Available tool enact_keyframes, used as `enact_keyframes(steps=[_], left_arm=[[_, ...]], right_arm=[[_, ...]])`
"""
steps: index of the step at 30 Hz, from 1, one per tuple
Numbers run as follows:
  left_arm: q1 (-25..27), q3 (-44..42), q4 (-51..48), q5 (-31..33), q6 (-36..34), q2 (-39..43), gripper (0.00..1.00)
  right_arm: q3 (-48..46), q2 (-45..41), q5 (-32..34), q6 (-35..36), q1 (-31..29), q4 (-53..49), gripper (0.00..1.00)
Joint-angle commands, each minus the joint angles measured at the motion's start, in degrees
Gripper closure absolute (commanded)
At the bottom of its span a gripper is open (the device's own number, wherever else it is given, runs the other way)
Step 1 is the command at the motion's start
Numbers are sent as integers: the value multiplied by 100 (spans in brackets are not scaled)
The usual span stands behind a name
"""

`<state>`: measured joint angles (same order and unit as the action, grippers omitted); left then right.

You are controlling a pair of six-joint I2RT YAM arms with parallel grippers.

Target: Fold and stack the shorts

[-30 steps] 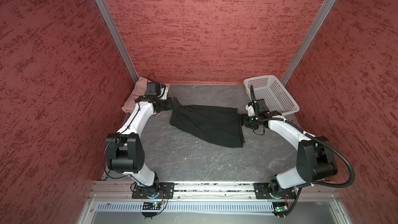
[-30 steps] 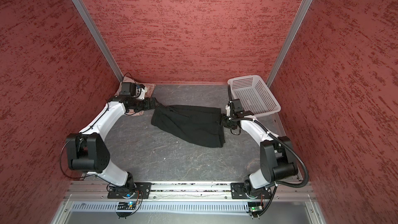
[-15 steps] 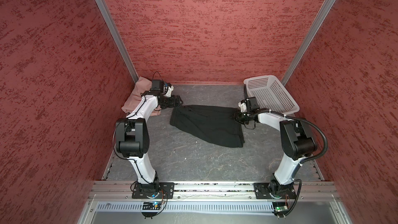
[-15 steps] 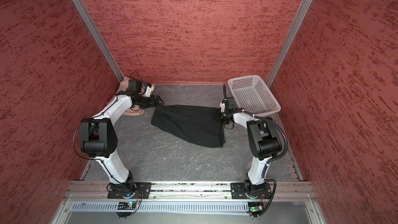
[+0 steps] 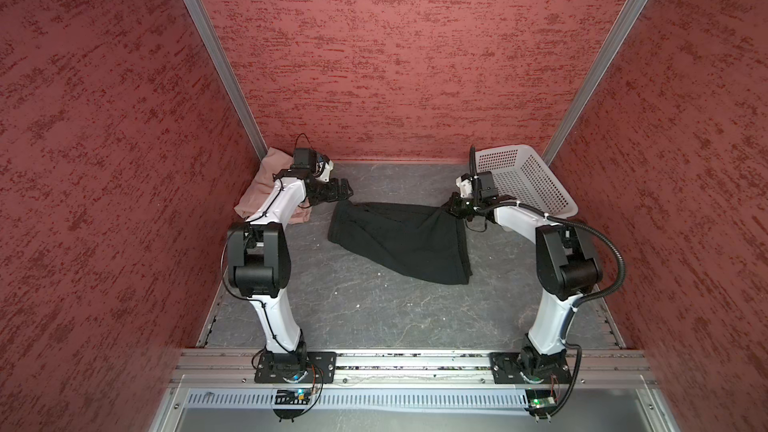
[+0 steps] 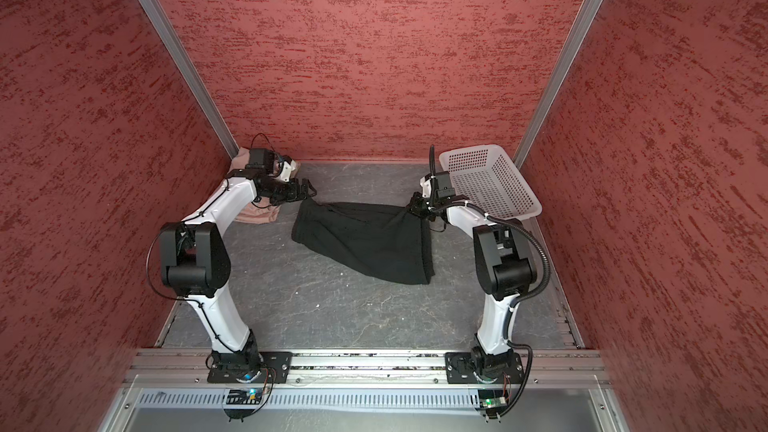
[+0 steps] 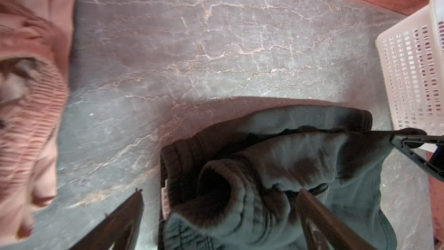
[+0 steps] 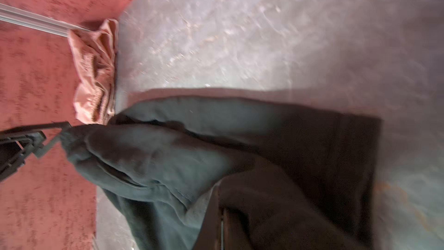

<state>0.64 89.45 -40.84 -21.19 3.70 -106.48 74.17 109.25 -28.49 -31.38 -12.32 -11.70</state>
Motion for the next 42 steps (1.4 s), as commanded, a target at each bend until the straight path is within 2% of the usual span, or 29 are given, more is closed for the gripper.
enact_keyframes(steps=[1,6,13,19,27,33,39,40,42], left_arm=[[-14,-84,-120,97,269,597,1],[41,-631,41,-611,254,1031,0],[360,-695,125,-1181,151,766,1],[607,-783,314,-2391,-177,416,1],[706,-298,332,-2482,-499,-584,1],[504,423,773,-2539,-290,-1105,1],[226,403,1123,-2345,-121,-1533,1],[164,292,1240,-2362,-57,-1589,1],[50,93,1436,-2366,38,-1669,1]], right_arm=[[255,1,-148,-113,-3,175,100],[271,-162,2,-124,32,3,100],[192,-48,137,-309,258,108,100],[341,311,-244,-391,330,355,100],[388,488,-318,-398,335,465,100],[322,516,-206,-344,401,441,100],[273,701,-28,-280,493,451,100],[301,755,-28,-244,517,414,97],[356,814,56,-178,518,343,82]])
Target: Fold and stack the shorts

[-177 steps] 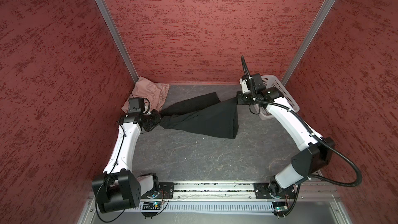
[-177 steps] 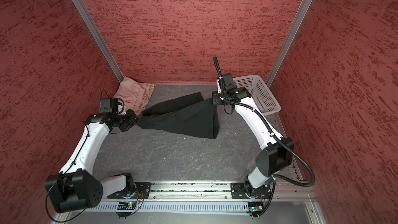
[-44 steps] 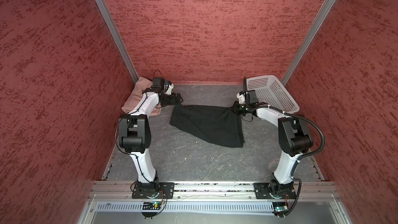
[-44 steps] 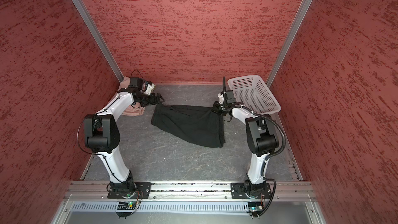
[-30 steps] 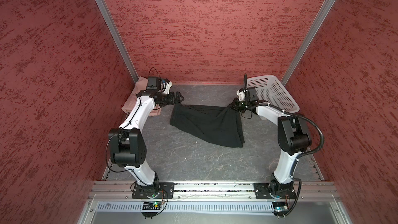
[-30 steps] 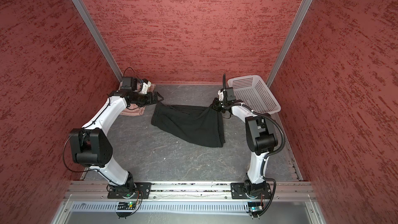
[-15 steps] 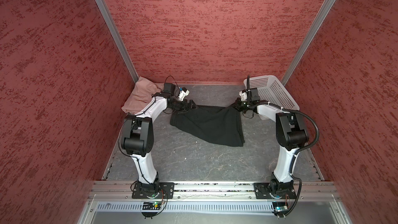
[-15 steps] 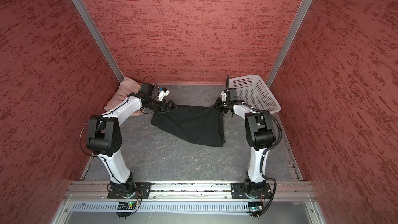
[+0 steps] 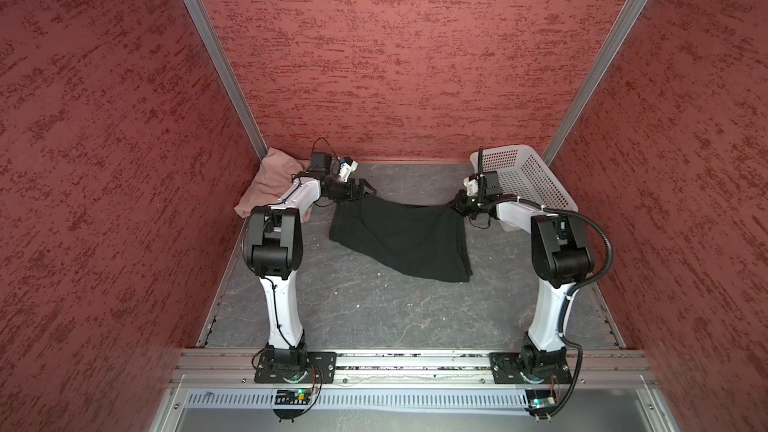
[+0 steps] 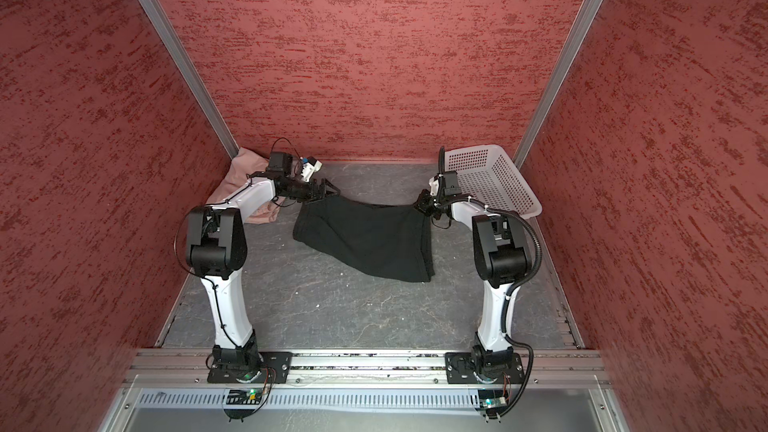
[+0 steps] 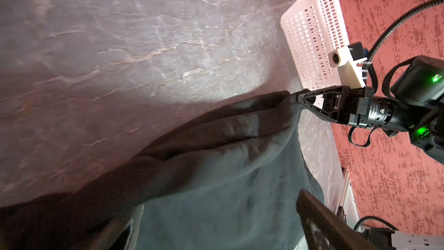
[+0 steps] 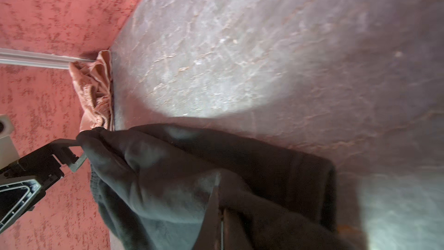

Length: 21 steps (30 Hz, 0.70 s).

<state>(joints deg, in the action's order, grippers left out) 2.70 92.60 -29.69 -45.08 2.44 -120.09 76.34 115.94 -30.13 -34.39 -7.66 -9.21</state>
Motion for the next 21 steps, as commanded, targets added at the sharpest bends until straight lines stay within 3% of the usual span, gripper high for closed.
enact_keyframes(steps=[1,3,9,12,17,21], left_arm=[[-214,-285,416,72,307,-361,1],[-335,-216,399,-127,416,-486,1],[-224,365,-439,11,574,24,1],[-115,508,-677,164,626,486,1],[-103,-46,-41,8,1037,1340,1],[-181,-642,-97,121,1206,1735,1]], right_arm=[[153,144,280,154,57,86,71],[191,127,331,232,62,60,51],[160,-526,336,581,34,-49,30],[-81,-1067,492,777,-54,-238,29],[-771,-1829,610,938,-645,-387,29],[-1452,-2201,658,754,-1386,-496,40]])
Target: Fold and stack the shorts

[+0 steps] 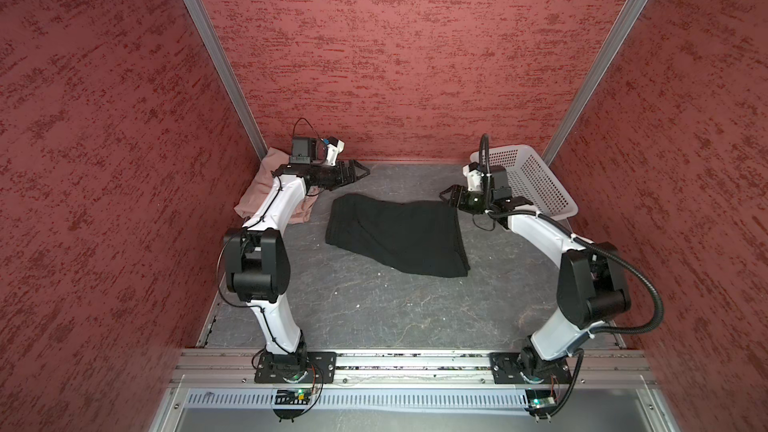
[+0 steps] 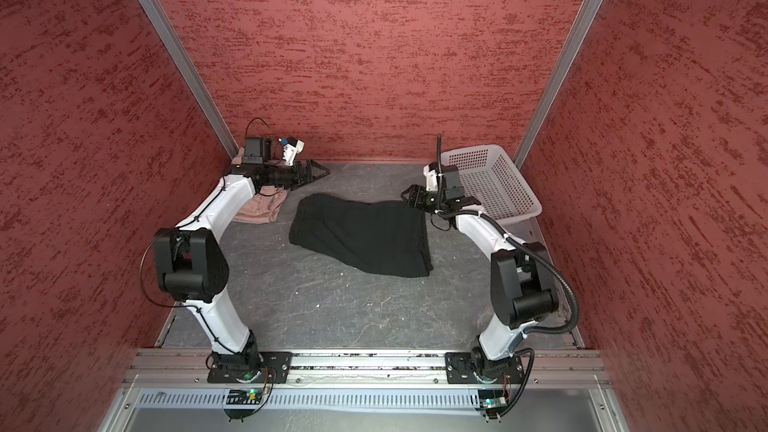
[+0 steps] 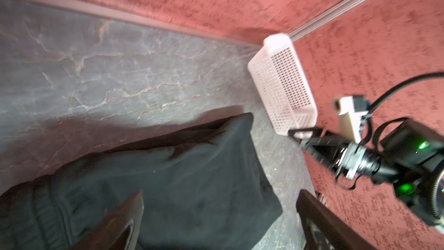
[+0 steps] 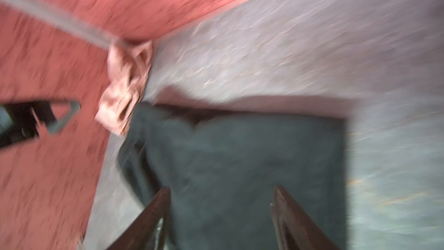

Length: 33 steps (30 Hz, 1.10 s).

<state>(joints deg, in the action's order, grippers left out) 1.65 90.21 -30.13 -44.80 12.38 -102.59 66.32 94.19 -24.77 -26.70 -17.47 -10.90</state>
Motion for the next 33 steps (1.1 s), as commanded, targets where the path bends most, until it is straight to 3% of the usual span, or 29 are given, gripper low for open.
enact_keyframes(steps=[1,5,9,14,17,22,26,29,33], left_arm=[[-86,-573,-123,198,218,40,0],[-96,-1169,-180,506,177,68,1],[-125,-1468,-318,664,115,52,1],[-156,-1560,-703,857,54,214,1],[-165,-1749,-791,904,129,475,1],[-45,-2527,-401,616,560,977,1],[-151,-2991,-107,591,623,1355,1],[-276,-3196,-54,508,714,1638,1],[-467,-3792,267,515,1031,2415,1]], right_arm=[[-674,-102,100,-140,-558,-287,42],[-1562,-311,120,-662,-893,112,56],[-2291,-393,340,-1112,-927,383,56],[-2633,-432,807,-1485,-744,-130,55],[-2999,-851,755,-1588,-473,-284,54],[-3067,-1823,1226,-1334,-63,-1313,49],[-2802,-2464,994,-1015,-69,-1141,47],[-2411,-2624,852,-493,-250,-836,44],[-1629,-2247,1302,480,-915,-955,40]])
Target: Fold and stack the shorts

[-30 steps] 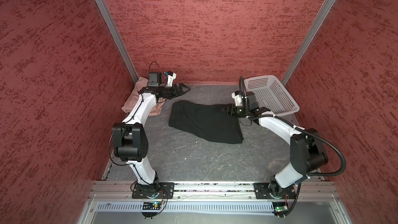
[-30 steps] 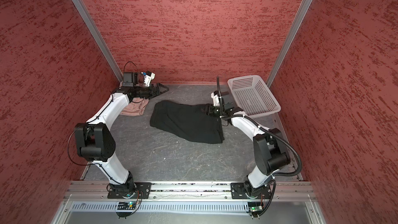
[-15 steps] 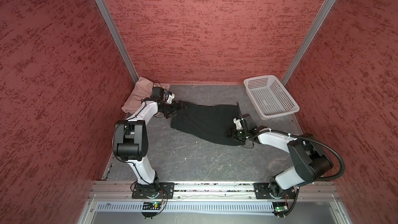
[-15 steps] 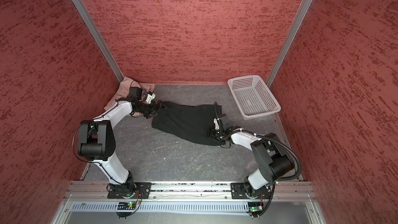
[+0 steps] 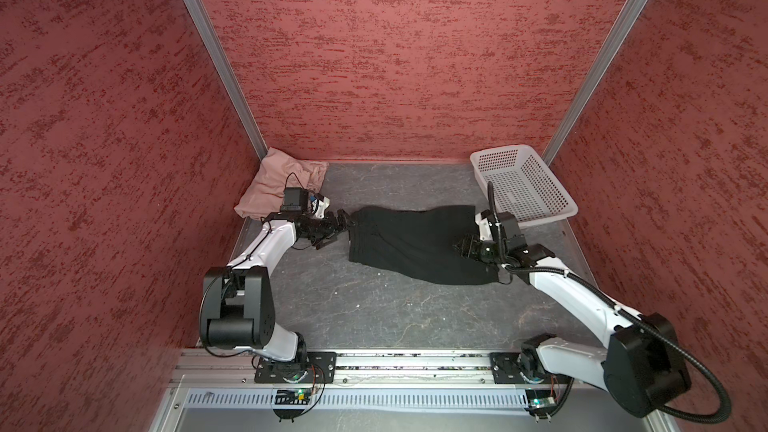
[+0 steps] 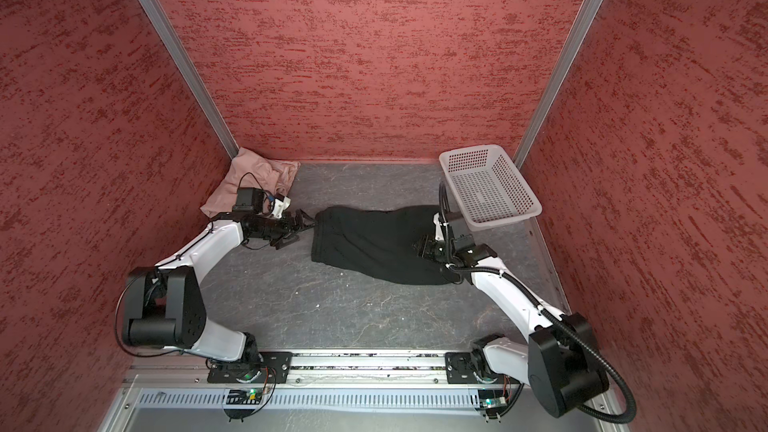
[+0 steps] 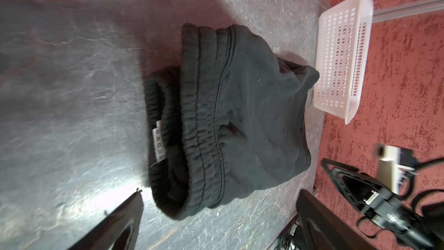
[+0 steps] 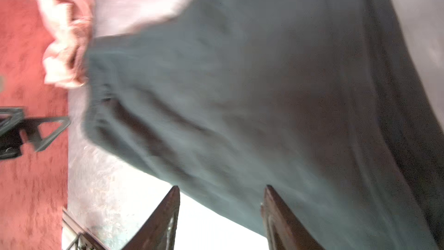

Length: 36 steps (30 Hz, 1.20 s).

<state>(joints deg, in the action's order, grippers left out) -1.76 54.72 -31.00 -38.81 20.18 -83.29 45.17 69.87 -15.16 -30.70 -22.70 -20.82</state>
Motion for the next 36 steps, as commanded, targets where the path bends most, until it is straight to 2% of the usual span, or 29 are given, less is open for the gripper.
enact_keyframes(steps=[1,3,7,10,16,20,27,36], left_arm=[[-220,-334,349,-88,320,666,1],[-430,-472,217,51,383,1144,1],[-540,-564,-249,1242,172,2456,1],[-595,-626,-379,1710,75,3292,1],[-972,-415,-1179,2061,-38,3827,1],[-1365,-283,-1243,1891,-133,3870,1],[-2195,262,-1267,875,-230,3464,1],[-2576,304,-1467,521,-478,3410,1]], right_arm=[[709,358,516,1137,-602,-43,38],[1203,783,922,1651,-1115,-232,34],[2311,1807,1904,2513,-2154,-576,31],[2882,2374,2313,2857,-2623,-520,26],[3290,3229,2927,3455,-3232,-182,14],[3465,3651,3456,3963,-3443,-25,2],[3970,4458,4165,5130,-3894,340,1],[4299,4956,3909,5713,-4102,416,1]])
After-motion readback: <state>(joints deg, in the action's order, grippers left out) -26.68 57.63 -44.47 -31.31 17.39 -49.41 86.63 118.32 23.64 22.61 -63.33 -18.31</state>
